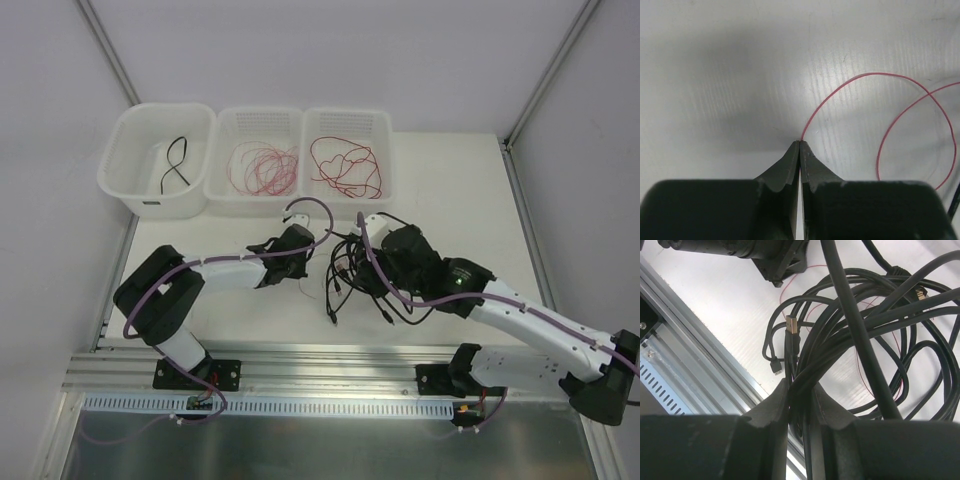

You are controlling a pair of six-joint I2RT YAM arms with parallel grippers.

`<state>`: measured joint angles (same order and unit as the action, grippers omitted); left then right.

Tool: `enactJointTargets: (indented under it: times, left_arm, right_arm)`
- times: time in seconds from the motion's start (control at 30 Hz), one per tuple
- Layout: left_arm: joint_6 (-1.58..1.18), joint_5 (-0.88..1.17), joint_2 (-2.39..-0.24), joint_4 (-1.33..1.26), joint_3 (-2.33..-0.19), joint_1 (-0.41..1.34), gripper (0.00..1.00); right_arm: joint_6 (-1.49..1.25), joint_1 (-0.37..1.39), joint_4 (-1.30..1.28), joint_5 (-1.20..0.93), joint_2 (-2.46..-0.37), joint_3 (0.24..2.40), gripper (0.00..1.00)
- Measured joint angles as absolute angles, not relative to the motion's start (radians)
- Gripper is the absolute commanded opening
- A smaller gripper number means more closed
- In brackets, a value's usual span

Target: Untangle the cables

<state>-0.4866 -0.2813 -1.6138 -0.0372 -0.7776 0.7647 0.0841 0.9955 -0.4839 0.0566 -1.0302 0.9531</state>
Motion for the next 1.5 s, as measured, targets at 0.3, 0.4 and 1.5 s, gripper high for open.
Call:
enactJointTargets:
  times: [0.3,0.4,1.5]
  left_arm:
    - [-0.542,-0.298,-1.55,0.015,-0.727,0.671,0.0]
    - [-0.557,-0.298,-1.527,0.027,-0.708,0.641,0.0]
    - [-0.655,-0.292,-1.092,0.209,-0.479,0.224,0.0]
  right_arm:
    - [0.096,0.995,-0.588,0.138,-0.814,0.956,0.01]
    - [0.104,0.994,-0.627,0.194,-0.715,0.966,0.01]
    - [0.116,0.987,-0.857,1.132,-0.442,1.24,0.09]
